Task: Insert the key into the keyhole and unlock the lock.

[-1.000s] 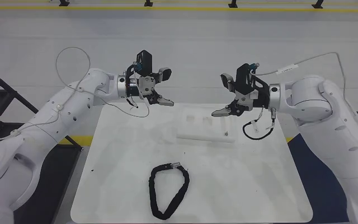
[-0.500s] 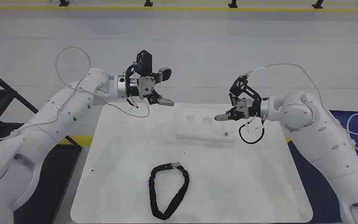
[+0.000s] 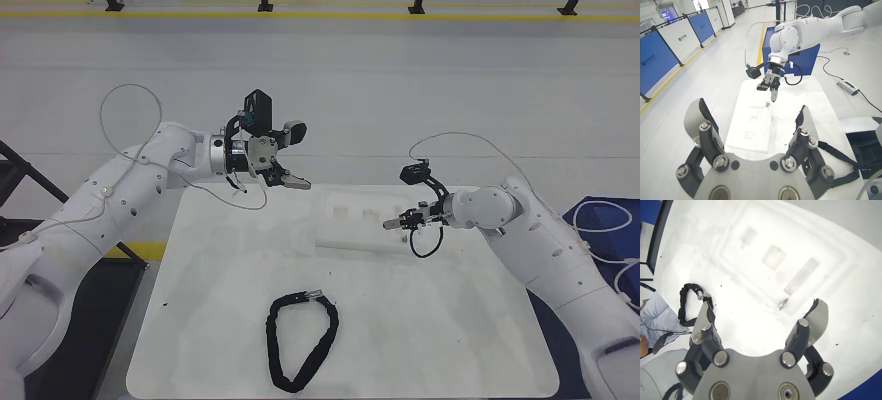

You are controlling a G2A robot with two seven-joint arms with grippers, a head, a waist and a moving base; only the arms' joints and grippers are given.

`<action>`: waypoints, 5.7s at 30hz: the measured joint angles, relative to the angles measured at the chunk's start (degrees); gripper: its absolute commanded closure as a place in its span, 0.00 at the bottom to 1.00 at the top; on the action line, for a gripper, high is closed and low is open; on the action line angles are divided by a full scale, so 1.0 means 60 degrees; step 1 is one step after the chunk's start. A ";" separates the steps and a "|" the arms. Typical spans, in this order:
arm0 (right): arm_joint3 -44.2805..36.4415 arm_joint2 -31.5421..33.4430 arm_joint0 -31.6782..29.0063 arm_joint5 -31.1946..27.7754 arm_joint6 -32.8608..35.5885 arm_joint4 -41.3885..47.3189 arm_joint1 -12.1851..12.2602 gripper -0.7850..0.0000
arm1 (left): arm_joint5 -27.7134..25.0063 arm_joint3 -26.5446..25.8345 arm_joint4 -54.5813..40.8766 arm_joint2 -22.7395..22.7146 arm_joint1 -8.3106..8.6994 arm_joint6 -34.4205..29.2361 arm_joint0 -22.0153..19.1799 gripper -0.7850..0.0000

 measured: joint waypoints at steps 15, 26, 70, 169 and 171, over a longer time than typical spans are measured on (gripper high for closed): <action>0.0261 -0.0232 0.0119 0.0183 0.0189 -0.0017 -0.0165 0.00 | 0.0000 0.0000 0.0000 0.0000 0.0000 0.0000 0.0000 0.00; -0.0508 -0.0206 -0.0417 0.2578 0.0327 -0.0465 -0.0173 0.00 | 0.0000 0.0000 0.0000 0.0000 0.0000 0.0000 0.0000 0.00; 0.1190 -0.0732 -0.0327 0.4261 -0.0380 -0.1930 -0.1442 1.00 | 0.0000 0.0000 0.0000 0.0000 0.0000 0.0000 0.0000 0.00; -0.5298 0.6996 -0.6334 0.0178 -0.0242 0.4303 0.0421 1.00 | 0.0000 -0.1165 0.4767 0.0001 0.0243 0.0776 0.3675 0.00; -0.5298 0.6996 -0.6334 0.0178 -0.0242 0.4303 0.0421 1.00 | 0.0000 -0.1040 0.4940 0.0000 0.0117 0.0710 0.3824 0.00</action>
